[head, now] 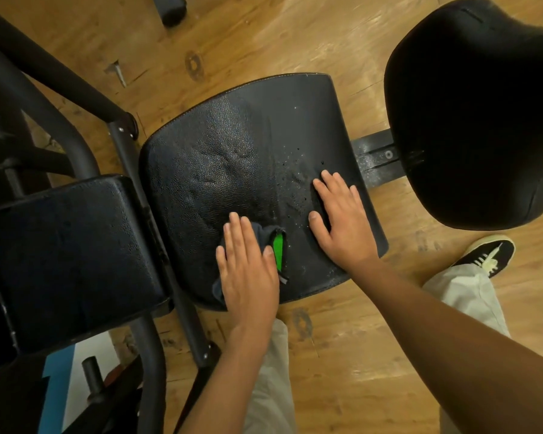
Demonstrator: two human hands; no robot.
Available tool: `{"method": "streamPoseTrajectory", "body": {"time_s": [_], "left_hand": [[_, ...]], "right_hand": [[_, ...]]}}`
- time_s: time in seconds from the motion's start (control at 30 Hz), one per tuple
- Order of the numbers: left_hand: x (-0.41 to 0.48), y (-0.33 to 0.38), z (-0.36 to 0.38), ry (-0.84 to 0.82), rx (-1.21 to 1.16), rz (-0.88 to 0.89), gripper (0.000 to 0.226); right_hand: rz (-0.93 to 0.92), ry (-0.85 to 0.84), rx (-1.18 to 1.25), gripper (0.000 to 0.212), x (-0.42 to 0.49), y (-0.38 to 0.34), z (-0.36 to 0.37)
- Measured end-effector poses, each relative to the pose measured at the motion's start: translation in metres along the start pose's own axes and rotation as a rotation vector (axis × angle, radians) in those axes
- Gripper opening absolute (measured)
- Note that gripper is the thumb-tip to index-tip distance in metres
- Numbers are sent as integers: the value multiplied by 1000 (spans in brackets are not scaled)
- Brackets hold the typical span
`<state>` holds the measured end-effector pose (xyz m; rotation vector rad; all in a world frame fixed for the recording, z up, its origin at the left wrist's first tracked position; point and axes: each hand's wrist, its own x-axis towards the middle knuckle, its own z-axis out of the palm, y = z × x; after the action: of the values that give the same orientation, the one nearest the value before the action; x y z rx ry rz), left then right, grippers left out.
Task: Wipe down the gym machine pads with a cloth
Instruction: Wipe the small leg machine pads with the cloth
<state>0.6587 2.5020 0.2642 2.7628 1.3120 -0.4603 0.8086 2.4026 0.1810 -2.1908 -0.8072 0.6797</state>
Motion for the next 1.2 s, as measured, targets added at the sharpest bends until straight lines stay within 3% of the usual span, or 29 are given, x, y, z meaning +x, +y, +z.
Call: {"method": "streamPoseTrajectory", "body": {"time_s": [0.53, 0.67, 0.87, 1.0, 1.2], "left_hand": [[114, 52, -14, 77, -43, 81, 65], [115, 30, -32, 2, -111, 197, 67], [143, -47, -67, 65, -58, 115, 64], [150, -81, -69, 79, 67, 199, 62], [136, -90, -59, 129, 27, 93, 62]], "right_hand": [[-13, 31, -6, 58, 0, 1, 4], [-2, 27, -17, 58, -1, -2, 1], [55, 12, -54, 55, 1, -17, -3], [66, 137, 17, 54, 10, -65, 1], [88, 135, -27, 72, 54, -137, 36]]}}
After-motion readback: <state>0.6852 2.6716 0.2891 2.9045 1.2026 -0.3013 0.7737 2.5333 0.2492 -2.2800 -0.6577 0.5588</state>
